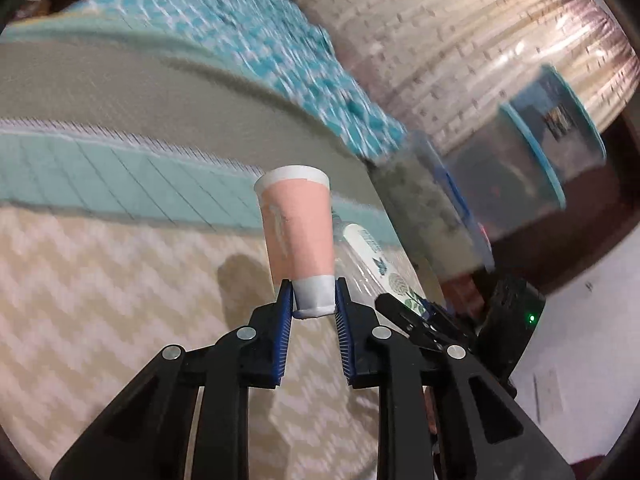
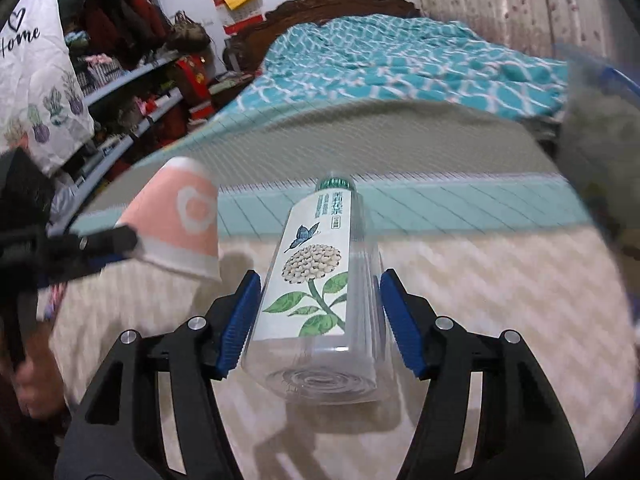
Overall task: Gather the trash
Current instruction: 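Lift the cup with left gripper while right gripper lifts the bottle toward the wastebasket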
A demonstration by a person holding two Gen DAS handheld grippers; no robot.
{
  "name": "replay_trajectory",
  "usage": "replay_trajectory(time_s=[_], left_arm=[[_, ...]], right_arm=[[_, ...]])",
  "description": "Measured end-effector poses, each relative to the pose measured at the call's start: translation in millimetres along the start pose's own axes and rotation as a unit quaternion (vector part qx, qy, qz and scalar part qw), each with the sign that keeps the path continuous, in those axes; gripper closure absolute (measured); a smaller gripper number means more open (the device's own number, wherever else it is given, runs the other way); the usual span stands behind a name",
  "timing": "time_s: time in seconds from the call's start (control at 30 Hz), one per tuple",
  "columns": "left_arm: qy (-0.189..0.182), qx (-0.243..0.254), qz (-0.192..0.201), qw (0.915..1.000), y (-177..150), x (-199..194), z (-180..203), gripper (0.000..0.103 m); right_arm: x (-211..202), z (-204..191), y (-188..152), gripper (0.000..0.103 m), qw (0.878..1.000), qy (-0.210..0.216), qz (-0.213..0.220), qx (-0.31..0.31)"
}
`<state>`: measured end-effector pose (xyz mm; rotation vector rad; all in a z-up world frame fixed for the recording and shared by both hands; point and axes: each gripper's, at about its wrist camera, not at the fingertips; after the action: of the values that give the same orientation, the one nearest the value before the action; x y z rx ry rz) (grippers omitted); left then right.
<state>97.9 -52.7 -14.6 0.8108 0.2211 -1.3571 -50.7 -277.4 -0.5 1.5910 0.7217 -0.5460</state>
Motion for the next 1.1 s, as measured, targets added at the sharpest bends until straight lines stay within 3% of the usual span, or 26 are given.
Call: replay_trajectory(time_s=[0.2,0.27,0.5,0.6,0.77,0.87,0.97,1.0,1.03,1.07,1.1], left_arm=[[0.003,0.02,-0.046,0.9987,-23,20,24,0.083],[0.008,0.027,-0.05,0.9983,-27,25,29,0.082],[0.043,0.044,-0.047,0.997,-27,34,37,0.07],[0.074,0.047,-0.031,0.9957,-21,36,34,0.037],[0.097,0.059,-0.026,0.9932,-6,52,36,0.036],[0.116,0.061,-0.027,0.991,-3,62,37,0.028],[0.129,0.069,-0.032,0.9886,-4,73,38,0.033],[0.132,0.072,-0.037,0.9879,-5,77,37,0.052],[0.128,0.075,-0.046,0.9879,-7,80,37,0.06],[0.124,0.075,-0.054,0.9879,-9,84,35,0.06],[0.122,0.075,-0.049,0.9885,-11,84,35,0.062]], right_arm=[[-31,23,-40,0.036,0.999,-0.003,-0.022,0.037],[-33,23,-42,0.024,0.999,-0.006,-0.015,0.036],[-36,13,-29,0.022,0.999,-0.015,0.026,0.032],[-27,12,-29,0.022,0.999,-0.014,0.02,0.041],[-17,14,-32,0.022,0.998,-0.022,0.011,0.05],[-14,19,-34,0.022,0.998,-0.023,0.005,0.057],[-9,21,-34,0.022,0.998,-0.025,-0.002,0.055],[-5,22,-35,0.022,0.998,-0.027,-0.01,0.052],[-1,23,-36,0.023,0.998,-0.026,-0.018,0.05],[3,23,-38,0.036,0.998,-0.017,-0.025,0.049],[3,25,-39,0.036,0.998,-0.011,-0.021,0.05]])
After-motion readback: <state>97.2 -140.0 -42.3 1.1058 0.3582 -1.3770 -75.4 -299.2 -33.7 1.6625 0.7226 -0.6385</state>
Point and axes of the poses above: each gripper's, at about its wrist camera, not at the fingertips, and x roughly the way its jaws point, z to its right, y to its top, and after that the axes turned 5 degrees about -x, right-handed
